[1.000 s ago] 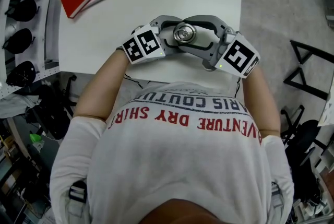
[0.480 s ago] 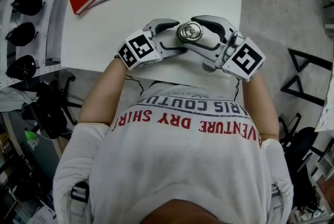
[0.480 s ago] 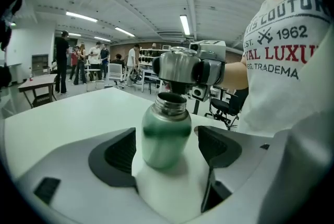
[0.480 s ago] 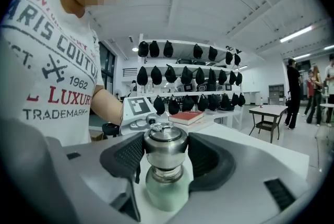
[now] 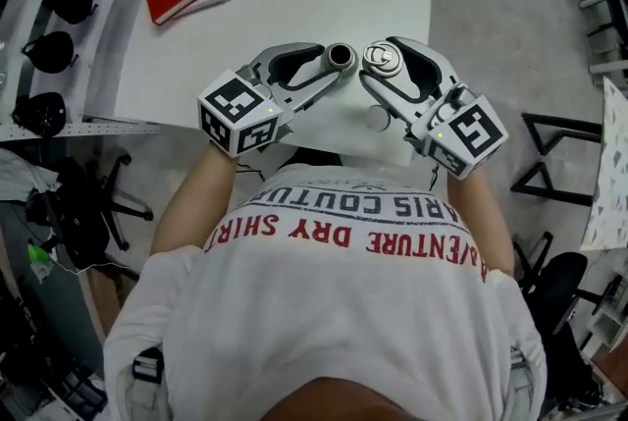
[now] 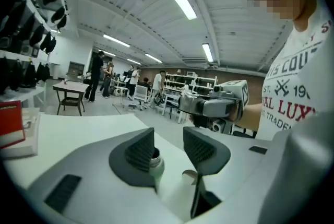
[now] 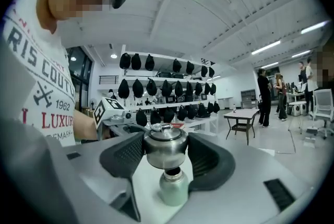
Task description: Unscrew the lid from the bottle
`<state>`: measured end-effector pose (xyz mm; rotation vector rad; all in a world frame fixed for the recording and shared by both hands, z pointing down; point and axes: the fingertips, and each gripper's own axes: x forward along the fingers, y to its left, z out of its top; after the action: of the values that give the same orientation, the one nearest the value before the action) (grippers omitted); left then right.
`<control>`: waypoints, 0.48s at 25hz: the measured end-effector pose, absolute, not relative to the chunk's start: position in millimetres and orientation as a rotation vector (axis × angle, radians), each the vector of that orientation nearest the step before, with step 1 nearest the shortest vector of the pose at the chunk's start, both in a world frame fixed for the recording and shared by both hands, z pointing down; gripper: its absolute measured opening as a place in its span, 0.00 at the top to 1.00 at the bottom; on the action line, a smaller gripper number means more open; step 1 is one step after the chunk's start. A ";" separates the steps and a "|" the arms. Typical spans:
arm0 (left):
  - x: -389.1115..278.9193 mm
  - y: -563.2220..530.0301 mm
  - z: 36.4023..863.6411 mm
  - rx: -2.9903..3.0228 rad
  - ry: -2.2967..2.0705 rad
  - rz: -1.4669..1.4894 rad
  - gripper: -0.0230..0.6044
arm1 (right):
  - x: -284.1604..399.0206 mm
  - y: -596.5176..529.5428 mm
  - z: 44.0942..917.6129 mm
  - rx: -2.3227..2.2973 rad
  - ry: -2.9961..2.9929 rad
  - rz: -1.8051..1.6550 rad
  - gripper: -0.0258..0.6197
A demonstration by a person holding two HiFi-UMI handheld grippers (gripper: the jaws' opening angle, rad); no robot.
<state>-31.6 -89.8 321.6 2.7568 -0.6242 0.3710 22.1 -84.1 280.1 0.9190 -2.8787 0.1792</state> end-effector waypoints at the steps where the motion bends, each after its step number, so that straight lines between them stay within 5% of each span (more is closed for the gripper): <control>1: -29.7 -84.9 309.9 2.756 -0.662 0.342 0.69 | 25.0 -78.9 271.7 0.942 -2.886 0.182 0.56; 5: -17.5 -59.7 264.7 2.828 -0.753 0.262 0.83 | 35.7 -59.5 243.5 1.015 -2.889 0.180 0.56; 12: -19.4 -32.6 219.5 2.827 -0.840 0.176 0.90 | 36.1 -23.3 202.2 1.006 -2.962 0.146 0.56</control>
<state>-19.4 -32.6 219.5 2.8269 -0.8404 0.1759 36.1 -23.3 202.2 1.0055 -2.9623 0.1464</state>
